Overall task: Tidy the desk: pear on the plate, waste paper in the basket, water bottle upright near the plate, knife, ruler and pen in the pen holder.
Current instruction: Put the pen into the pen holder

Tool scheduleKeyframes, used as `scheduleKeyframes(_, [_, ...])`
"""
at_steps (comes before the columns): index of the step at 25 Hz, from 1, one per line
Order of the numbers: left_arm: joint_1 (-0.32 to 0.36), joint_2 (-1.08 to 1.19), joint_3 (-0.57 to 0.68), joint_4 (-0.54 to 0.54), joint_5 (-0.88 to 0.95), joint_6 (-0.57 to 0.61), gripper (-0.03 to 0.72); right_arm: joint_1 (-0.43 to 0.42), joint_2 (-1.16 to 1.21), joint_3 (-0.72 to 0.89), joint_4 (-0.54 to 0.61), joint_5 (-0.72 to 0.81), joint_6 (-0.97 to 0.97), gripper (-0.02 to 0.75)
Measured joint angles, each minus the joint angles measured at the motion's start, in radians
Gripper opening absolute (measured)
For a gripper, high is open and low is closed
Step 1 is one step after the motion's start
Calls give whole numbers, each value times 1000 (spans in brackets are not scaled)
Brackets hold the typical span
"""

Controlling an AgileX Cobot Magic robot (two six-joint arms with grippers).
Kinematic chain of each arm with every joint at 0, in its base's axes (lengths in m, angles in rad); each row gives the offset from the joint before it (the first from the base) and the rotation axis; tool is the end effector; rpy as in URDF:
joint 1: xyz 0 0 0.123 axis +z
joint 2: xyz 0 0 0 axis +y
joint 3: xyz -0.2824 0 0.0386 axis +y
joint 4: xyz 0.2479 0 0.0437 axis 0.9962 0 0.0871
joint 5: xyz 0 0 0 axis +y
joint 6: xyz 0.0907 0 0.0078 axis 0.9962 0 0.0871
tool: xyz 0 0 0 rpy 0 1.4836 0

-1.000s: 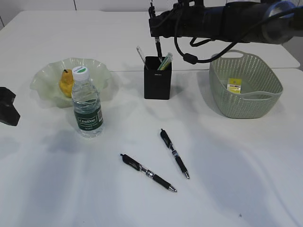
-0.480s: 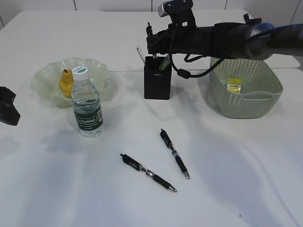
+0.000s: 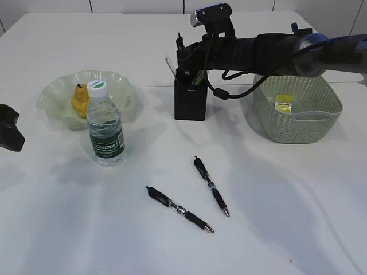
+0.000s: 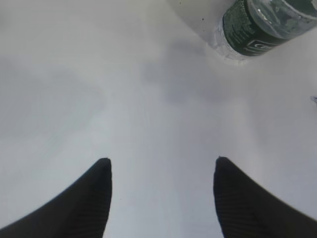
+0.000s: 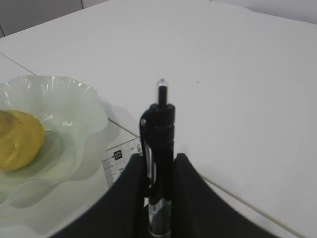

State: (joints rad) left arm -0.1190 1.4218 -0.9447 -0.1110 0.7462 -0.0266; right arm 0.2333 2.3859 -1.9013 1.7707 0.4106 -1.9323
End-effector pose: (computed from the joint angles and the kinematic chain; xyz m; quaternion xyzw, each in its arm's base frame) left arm 0.2721 -0.0394 0.2507 0.0134 0.9754 -0.0611 0.2114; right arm 0.5282 0.1622 0.1862 -0.2640 0.7558 0.1869 0.5694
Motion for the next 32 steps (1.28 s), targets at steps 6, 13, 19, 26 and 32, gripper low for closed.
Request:
scheduleKeyframes(6, [0, 0, 0, 0, 0, 0, 456, 0, 0, 0, 0, 0, 0, 291])
scheduleKeyframes(13, [0, 0, 0, 0, 0, 0, 456, 0, -18, 0, 0, 0, 111, 323])
scheduleKeyframes(19, [0, 0, 0, 0, 2, 0, 456, -4, -110, 0, -221, 54, 422, 325])
scheduleKeyframes(26, [0, 0, 0, 0, 6, 0, 456, -4, -237, 0, -858, 327, 1072, 325])
scheduleKeyframes(32, [0, 0, 0, 0, 29, 0, 456, 11, -371, 0, -1216, 511, 1352, 325])
